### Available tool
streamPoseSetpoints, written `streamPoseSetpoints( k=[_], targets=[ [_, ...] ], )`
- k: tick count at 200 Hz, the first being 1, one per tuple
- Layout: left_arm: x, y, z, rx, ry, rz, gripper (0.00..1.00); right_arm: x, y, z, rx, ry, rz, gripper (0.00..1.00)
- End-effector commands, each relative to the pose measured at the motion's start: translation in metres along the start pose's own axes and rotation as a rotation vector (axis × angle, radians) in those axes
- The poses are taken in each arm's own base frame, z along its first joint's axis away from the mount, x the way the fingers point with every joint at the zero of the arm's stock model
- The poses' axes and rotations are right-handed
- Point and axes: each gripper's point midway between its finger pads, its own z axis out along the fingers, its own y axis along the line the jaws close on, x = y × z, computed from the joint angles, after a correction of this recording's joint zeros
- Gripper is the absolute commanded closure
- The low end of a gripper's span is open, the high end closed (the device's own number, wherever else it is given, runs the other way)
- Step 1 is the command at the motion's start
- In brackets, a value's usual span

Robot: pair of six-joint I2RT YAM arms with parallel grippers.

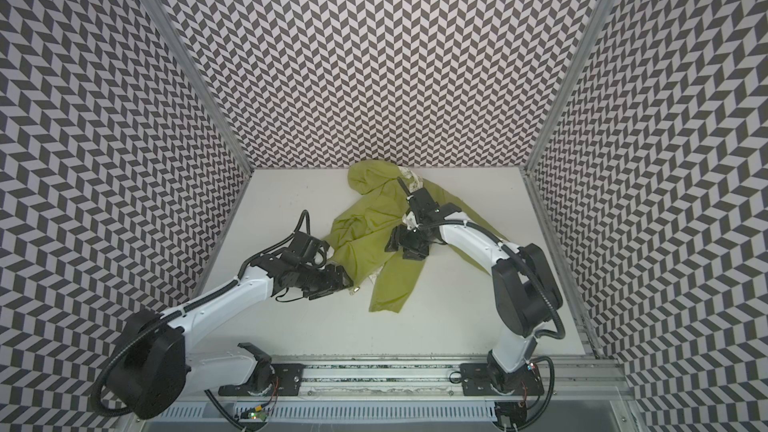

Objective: Zip up the jacket

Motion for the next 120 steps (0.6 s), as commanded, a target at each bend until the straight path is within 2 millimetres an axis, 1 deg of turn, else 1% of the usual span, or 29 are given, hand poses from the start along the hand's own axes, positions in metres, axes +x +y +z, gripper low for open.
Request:
streamPoseSetpoints(
  k=[1, 17, 34, 57, 64, 101, 120],
  targets=[
    [-0.022, 0.002, 0.015, -0.017, -0.064, 0.070, 0.23, 0.009, 0.004, -0.011, -0.022, -0.005, -0.016, 0.36],
    [-0.028, 0.006, 0.022, -0.043, -0.059, 0.083, 0.24, 0.014, 0.003, -0.015, -0.021, -0.005, -0.014, 0.36],
    [-0.032, 0.005, 0.030, -0.037, -0.052, 0.097, 0.24, 0.019, 0.002, -0.019, -0.022, -0.003, -0.017, 0.36],
    [-0.034, 0.008, 0.041, -0.030, -0.034, 0.099, 0.25, 0.022, -0.001, -0.023, -0.018, -0.005, -0.014, 0.36],
    [-0.033, 0.006, 0.045, -0.013, -0.023, 0.105, 0.25, 0.023, -0.001, -0.024, -0.019, -0.006, -0.012, 0.36],
    [-0.026, -0.010, 0.058, 0.083, 0.023, 0.137, 0.35, 0.023, -0.003, -0.025, -0.015, -0.005, -0.005, 0.36],
    [-0.019, -0.019, 0.066, 0.099, 0.053, 0.163, 0.43, 0.022, -0.003, -0.025, -0.020, -0.005, 0.002, 0.36]
  ],
)
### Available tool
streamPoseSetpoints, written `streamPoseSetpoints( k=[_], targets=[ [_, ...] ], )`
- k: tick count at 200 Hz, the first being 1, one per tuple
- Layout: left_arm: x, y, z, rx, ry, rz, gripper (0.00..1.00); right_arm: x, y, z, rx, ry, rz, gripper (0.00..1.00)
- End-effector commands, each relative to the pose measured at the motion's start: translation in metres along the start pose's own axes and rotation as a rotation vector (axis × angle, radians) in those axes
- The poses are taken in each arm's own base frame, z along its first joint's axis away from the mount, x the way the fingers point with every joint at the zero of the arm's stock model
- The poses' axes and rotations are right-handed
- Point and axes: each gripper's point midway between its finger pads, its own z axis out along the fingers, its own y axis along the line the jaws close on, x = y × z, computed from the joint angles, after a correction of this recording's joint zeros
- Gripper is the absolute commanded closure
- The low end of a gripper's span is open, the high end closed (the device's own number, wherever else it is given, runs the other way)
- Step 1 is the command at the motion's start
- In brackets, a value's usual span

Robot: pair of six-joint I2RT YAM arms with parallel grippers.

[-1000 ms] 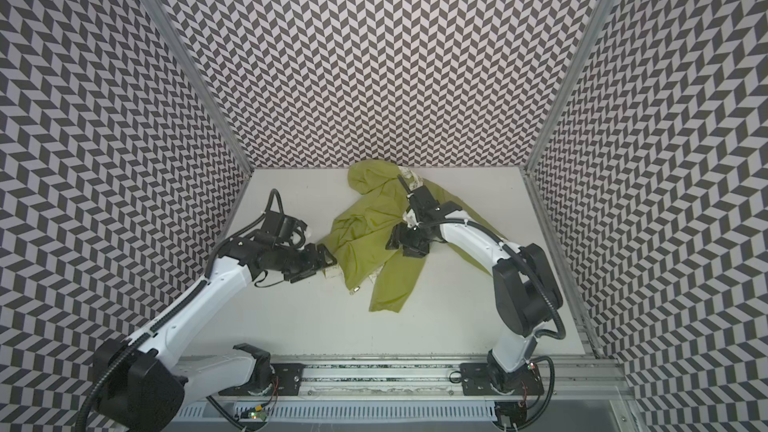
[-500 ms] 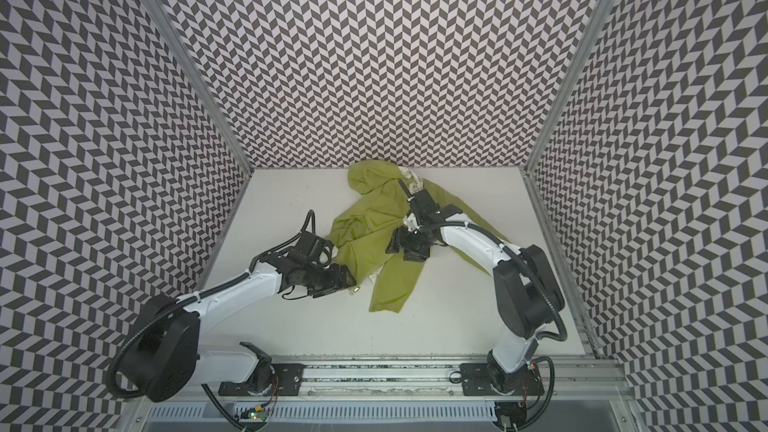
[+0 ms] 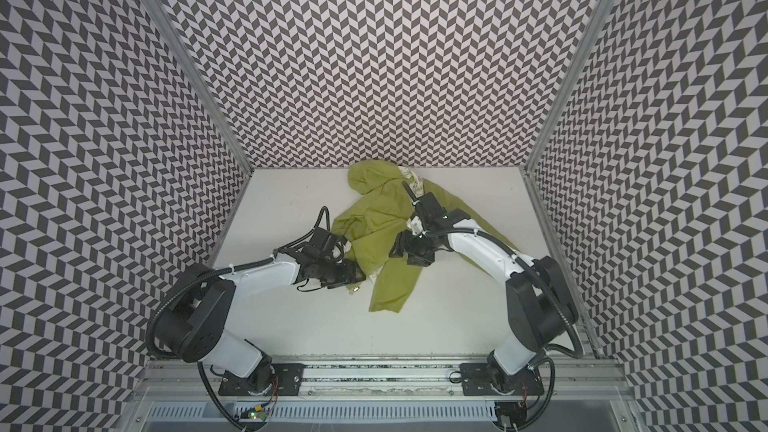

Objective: Zip up the jacket

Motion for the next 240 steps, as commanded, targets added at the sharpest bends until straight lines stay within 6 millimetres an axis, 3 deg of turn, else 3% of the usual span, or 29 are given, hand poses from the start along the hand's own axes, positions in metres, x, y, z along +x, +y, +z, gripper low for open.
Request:
streamPoseSetpoints(
  k=[1, 68, 108, 129, 159, 188, 225, 240],
  targets=[
    [0.006, -0.015, 0.012, 0.045, 0.042, 0.047, 0.43, 0.002, 0.001, -0.007, -0.011, -0.004, 0.003, 0.36],
    [0.001, -0.031, 0.016, 0.080, 0.071, 0.047, 0.79, -0.001, 0.002, -0.018, -0.025, -0.030, 0.012, 0.36],
    [-0.005, -0.055, -0.005, 0.141, 0.045, 0.064, 0.93, -0.007, 0.002, -0.038, -0.059, -0.069, 0.030, 0.36],
    [-0.013, -0.078, -0.025, 0.211, 0.012, 0.083, 0.98, -0.012, 0.007, -0.054, -0.110, -0.095, 0.034, 0.35],
    [-0.035, -0.119, -0.057, 0.368, -0.033, 0.102, 1.00, -0.025, 0.016, -0.090, -0.269, -0.142, 0.068, 0.19],
    [-0.061, -0.162, -0.085, 0.504, -0.075, 0.143, 1.00, -0.037, 0.023, -0.122, -0.436, -0.189, 0.115, 0.19],
    [-0.079, -0.205, -0.110, 0.658, -0.084, 0.170, 1.00, -0.039, 0.042, -0.134, -0.562, -0.192, 0.120, 0.25],
    [-0.084, -0.219, -0.122, 0.716, -0.095, 0.179, 1.00, -0.040, 0.049, -0.138, -0.616, -0.201, 0.142, 0.18]
  ],
)
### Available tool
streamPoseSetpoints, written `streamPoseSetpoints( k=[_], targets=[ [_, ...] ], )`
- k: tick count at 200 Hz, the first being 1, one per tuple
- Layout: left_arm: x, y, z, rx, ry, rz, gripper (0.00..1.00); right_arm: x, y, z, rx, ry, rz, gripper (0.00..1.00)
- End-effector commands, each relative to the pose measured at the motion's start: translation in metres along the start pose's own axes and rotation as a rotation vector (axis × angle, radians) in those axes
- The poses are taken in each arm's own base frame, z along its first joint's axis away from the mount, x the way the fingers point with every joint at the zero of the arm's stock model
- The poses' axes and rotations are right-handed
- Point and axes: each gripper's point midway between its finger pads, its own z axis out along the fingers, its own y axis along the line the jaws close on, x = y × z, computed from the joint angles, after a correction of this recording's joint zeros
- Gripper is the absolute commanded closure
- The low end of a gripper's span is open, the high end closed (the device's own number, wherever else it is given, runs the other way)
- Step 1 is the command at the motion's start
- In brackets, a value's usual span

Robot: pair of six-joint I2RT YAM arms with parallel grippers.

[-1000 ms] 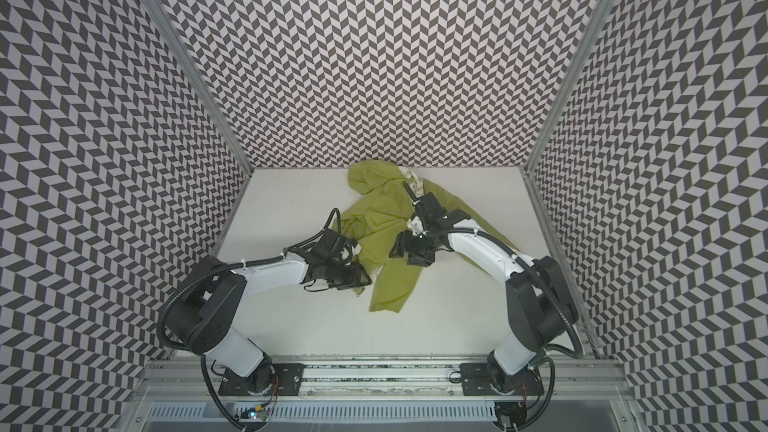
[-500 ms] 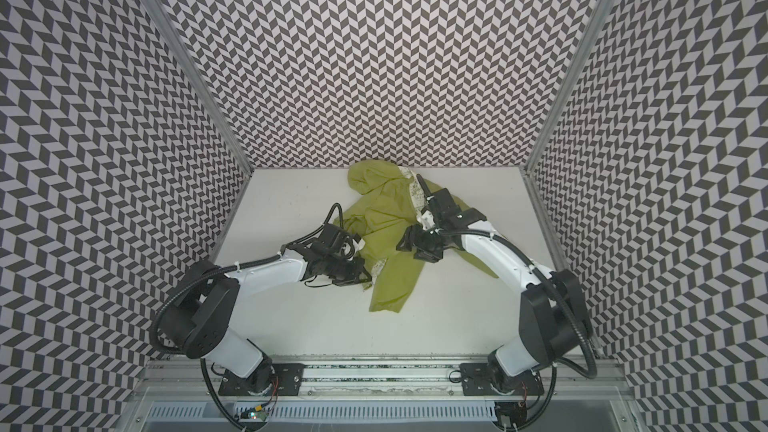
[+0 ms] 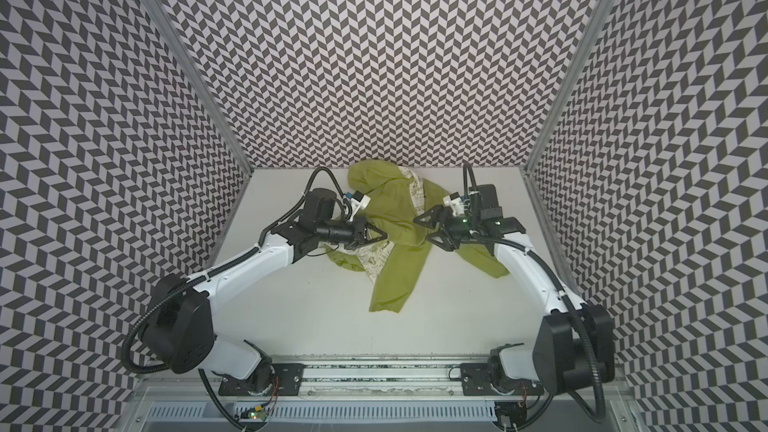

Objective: Zip up the jacket

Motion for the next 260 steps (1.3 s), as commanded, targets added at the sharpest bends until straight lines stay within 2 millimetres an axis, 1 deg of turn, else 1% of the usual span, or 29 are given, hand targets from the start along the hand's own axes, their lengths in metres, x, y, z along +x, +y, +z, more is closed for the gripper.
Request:
streamPoseSetpoints(
  k=[1, 15, 28, 55, 92, 110, 132, 153, 172, 186, 201, 229, 243, 260],
  targets=[
    [-0.015, -0.042, -0.002, 0.154, -0.001, 0.025, 1.00, 0.004, 0.038, -0.006, -0.163, 0.003, -0.010, 0.17],
    [-0.022, -0.054, -0.003, 0.193, -0.015, 0.034, 1.00, 0.007, 0.044, -0.004, -0.183, 0.004, 0.005, 0.11],
    [-0.028, -0.063, -0.005, 0.225, -0.029, 0.038, 1.00, 0.012, 0.048, 0.000, -0.191, 0.011, 0.018, 0.07],
    [-0.036, -0.076, -0.007, 0.259, -0.051, 0.052, 1.00, 0.010, 0.065, 0.008, -0.282, -0.012, 0.093, 0.01],
    [-0.041, -0.088, -0.010, 0.292, -0.073, 0.065, 1.00, 0.015, 0.093, 0.029, -0.339, 0.001, 0.156, 0.00],
    [-0.041, -0.089, -0.010, 0.293, -0.078, 0.070, 1.00, 0.012, 0.107, 0.031, -0.383, -0.015, 0.183, 0.00],
    [-0.040, -0.090, -0.011, 0.294, -0.087, 0.074, 1.00, 0.005, 0.111, 0.035, -0.416, -0.036, 0.259, 0.00],
    [-0.039, -0.093, -0.012, 0.300, -0.096, 0.083, 1.00, 0.000, 0.119, 0.037, -0.489, -0.042, 0.313, 0.00],
    [-0.041, -0.098, -0.013, 0.310, -0.101, 0.092, 1.00, -0.003, 0.127, 0.040, -0.518, -0.040, 0.320, 0.00],
    [-0.041, -0.100, -0.013, 0.315, -0.099, 0.094, 1.00, -0.004, 0.130, 0.041, -0.516, -0.049, 0.310, 0.01],
    [-0.042, -0.101, -0.013, 0.315, -0.101, 0.093, 1.00, -0.007, 0.132, 0.040, -0.521, -0.065, 0.303, 0.05],
    [-0.043, -0.101, -0.013, 0.318, -0.098, 0.091, 1.00, -0.010, 0.129, 0.032, -0.516, -0.096, 0.292, 0.18],
    [-0.042, -0.100, -0.013, 0.319, -0.090, 0.088, 1.00, -0.012, 0.126, 0.027, -0.501, -0.121, 0.282, 0.23],
    [-0.040, -0.100, -0.013, 0.320, -0.082, 0.084, 1.00, -0.015, 0.128, 0.021, -0.498, -0.138, 0.263, 0.28]
  ],
)
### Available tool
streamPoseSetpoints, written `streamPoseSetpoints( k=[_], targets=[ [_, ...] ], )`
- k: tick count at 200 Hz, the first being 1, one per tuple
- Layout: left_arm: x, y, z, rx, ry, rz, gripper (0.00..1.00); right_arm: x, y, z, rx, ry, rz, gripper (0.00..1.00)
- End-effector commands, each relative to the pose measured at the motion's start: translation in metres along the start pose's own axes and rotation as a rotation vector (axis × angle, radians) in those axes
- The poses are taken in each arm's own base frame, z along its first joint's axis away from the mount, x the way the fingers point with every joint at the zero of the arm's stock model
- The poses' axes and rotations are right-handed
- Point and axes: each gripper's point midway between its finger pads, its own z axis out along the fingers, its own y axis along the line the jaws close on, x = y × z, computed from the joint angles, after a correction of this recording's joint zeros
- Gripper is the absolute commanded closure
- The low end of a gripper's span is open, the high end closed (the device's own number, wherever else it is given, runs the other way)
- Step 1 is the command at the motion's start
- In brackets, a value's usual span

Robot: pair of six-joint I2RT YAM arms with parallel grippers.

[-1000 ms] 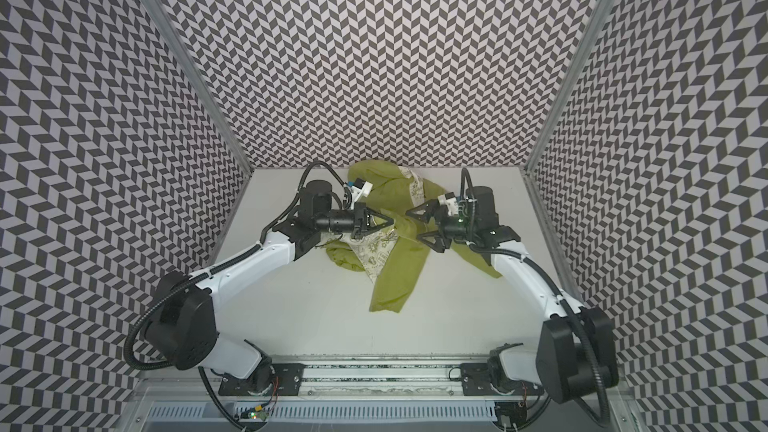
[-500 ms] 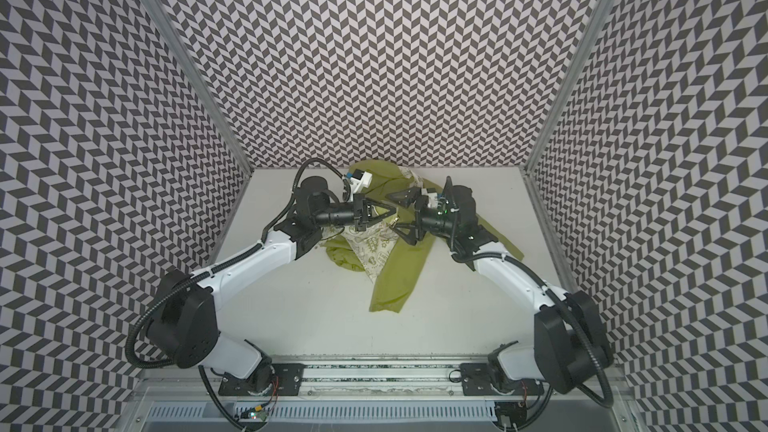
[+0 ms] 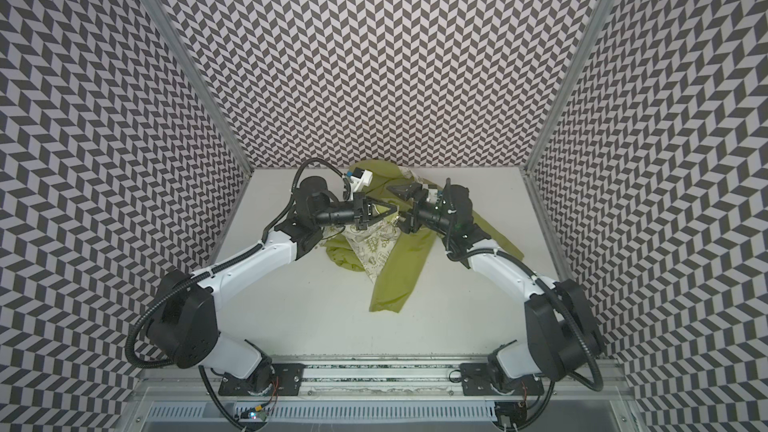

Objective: Zip up the jacket

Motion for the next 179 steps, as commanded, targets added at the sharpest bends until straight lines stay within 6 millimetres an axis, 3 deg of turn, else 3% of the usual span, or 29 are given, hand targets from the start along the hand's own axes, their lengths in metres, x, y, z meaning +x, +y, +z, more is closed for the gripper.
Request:
streamPoseSetpoints(
  k=[1, 74, 153, 179],
  targets=[
    [-0.004, -0.028, -0.001, 0.060, 0.006, 0.069, 1.00, 0.005, 0.039, -0.012, -0.087, -0.019, -0.074, 0.29],
    [-0.001, -0.022, 0.001, 0.060, 0.022, 0.038, 1.00, 0.015, 0.075, -0.015, -0.103, 0.007, -0.194, 0.50],
    [-0.004, -0.029, -0.001, 0.084, 0.016, 0.033, 1.00, 0.018, 0.065, -0.017, -0.037, 0.014, -0.218, 0.86],
    [-0.003, -0.030, -0.001, 0.092, 0.022, 0.029, 0.87, 0.019, 0.069, -0.014, -0.041, 0.027, -0.232, 0.97]
  ],
)
